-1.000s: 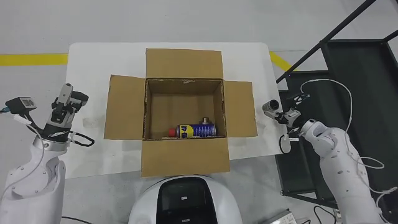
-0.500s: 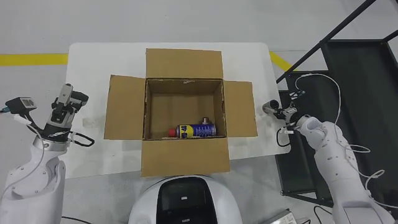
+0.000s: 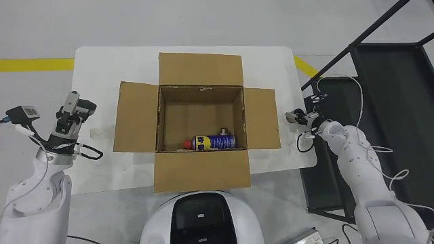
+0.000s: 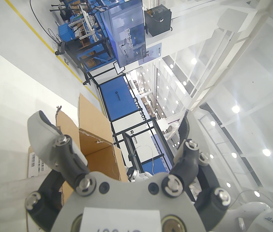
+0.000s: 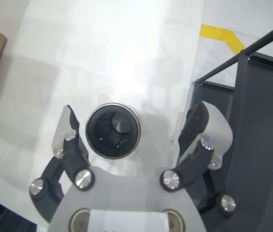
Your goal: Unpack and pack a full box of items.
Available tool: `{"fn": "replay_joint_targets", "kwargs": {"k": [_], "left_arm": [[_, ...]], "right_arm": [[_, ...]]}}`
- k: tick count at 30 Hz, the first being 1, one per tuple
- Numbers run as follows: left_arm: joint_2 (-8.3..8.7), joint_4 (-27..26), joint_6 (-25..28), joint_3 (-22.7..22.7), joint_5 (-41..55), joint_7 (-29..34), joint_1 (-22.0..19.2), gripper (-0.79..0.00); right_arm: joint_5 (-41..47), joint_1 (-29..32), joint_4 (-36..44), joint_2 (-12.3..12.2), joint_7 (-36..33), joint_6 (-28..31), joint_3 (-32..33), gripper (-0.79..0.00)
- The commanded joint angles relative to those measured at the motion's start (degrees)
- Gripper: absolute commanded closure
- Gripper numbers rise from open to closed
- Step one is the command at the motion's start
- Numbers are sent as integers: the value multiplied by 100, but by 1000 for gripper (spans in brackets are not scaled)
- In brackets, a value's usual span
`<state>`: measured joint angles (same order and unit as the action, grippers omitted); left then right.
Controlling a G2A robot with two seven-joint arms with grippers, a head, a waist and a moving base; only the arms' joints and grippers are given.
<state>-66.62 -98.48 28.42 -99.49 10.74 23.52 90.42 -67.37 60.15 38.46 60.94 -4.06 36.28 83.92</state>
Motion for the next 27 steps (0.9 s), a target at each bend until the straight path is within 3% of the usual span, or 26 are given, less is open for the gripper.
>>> {"fn": "replay_joint_targets", "kwargs": {"k": [1,2,18,22,27], "left_arm": [[0,0,0,0,0,0,0,-785],[0,0,0,0,0,0,0,-785],[0,0,0,0,0,0,0,-785],[0,0,0,0,0,0,0,-785],[0,0,0,0,0,0,0,-785]], "right_arm": [[-15,-49,-82,8,10,22,-45,-228],[-22,-67,-120,12,18,35,-68,0],[-155,2,39,-6,519,222,-234,0],[-263,324,699,-113,871,275,-19,0],[-278,1177,2403,-275,1098,179,527,0]]}}
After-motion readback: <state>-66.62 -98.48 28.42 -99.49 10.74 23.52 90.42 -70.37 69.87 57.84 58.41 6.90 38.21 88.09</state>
